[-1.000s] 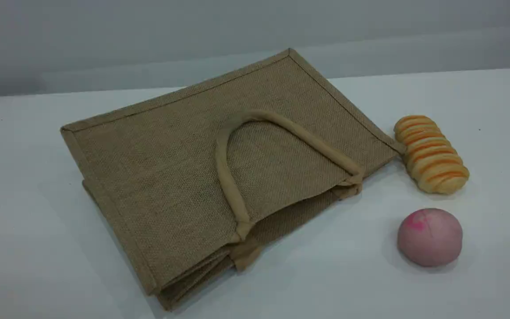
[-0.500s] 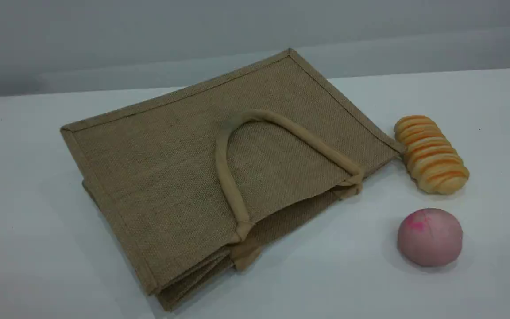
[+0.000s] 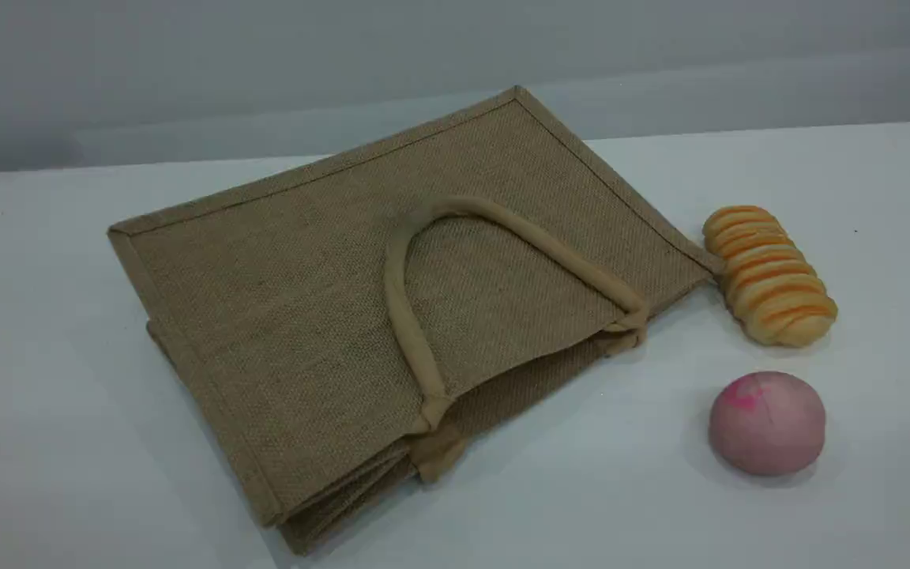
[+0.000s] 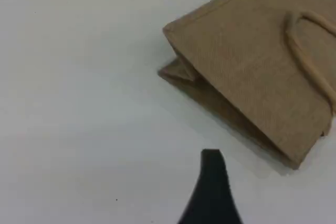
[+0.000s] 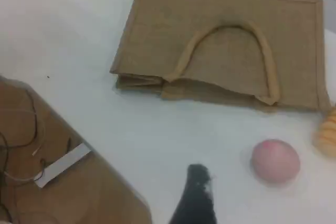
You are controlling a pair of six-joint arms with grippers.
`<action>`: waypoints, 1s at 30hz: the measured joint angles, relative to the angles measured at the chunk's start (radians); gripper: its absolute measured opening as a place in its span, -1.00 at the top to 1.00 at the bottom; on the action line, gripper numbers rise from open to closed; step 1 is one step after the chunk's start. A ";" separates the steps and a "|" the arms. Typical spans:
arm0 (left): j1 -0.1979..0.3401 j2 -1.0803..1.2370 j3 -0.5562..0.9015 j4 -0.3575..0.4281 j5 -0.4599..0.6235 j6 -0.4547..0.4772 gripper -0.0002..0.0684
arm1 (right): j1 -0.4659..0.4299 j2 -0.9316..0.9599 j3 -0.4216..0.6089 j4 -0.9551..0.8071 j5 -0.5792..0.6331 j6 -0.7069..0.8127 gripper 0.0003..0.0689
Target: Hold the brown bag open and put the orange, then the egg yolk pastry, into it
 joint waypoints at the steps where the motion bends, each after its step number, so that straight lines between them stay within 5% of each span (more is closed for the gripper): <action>1: 0.000 0.000 0.000 0.000 0.000 0.000 -0.48 | 0.000 0.000 0.000 0.000 0.000 0.000 -0.58; 7: 0.019 0.000 0.000 -0.002 0.000 0.000 -0.48 | -0.046 0.000 0.000 0.002 0.000 0.000 -0.58; 16: 0.248 0.000 0.000 -0.003 0.000 0.004 -0.48 | -0.420 0.000 0.000 0.003 0.000 0.000 -0.58; 23: 0.248 0.000 0.000 -0.003 0.000 0.004 -0.48 | -0.552 0.000 0.000 0.002 0.000 0.000 -0.58; 30: 0.160 0.000 0.000 -0.003 0.000 0.003 -0.48 | -0.565 0.000 0.000 0.003 0.000 0.000 -0.58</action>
